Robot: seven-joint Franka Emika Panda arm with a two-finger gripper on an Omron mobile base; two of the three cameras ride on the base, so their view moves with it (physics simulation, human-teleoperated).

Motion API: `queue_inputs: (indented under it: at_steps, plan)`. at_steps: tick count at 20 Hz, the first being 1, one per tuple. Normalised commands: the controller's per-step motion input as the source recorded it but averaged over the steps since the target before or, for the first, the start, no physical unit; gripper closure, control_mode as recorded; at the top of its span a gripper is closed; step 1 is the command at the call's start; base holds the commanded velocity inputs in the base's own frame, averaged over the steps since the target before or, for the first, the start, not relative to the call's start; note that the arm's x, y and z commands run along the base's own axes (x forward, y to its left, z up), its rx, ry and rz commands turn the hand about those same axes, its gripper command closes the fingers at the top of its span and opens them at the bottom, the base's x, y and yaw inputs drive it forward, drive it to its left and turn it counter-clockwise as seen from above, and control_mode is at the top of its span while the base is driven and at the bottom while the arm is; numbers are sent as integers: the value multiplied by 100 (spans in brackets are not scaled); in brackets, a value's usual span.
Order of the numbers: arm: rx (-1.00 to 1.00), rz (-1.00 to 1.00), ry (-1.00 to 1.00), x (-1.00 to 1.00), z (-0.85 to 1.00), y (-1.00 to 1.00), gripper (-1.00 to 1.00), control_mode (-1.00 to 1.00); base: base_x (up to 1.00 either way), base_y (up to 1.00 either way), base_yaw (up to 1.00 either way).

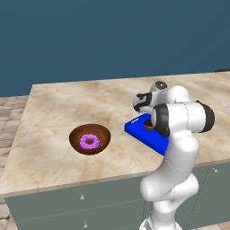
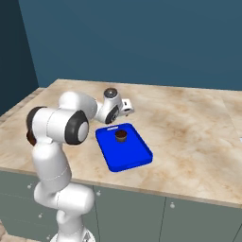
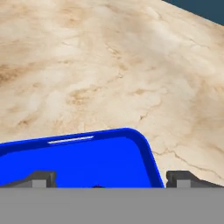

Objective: Place the bowl with donut and the cupcake onto the tray.

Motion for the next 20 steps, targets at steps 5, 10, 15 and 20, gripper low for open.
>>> queue_inputs:
  at_steps: [5, 10, 15, 20]
  plan:
    - [0, 0, -3, -17, 19, 12, -100, -100, 0, 0, 0]
    - [3, 0, 0, -46, 0, 30, -100, -100, 0, 0, 0]
    - [17, -1, 0, -37, 0, 26, -100, -100, 0, 0, 0]
    - [16, -1, 0, -25, 0, 30, -100, -100, 0, 0, 0]
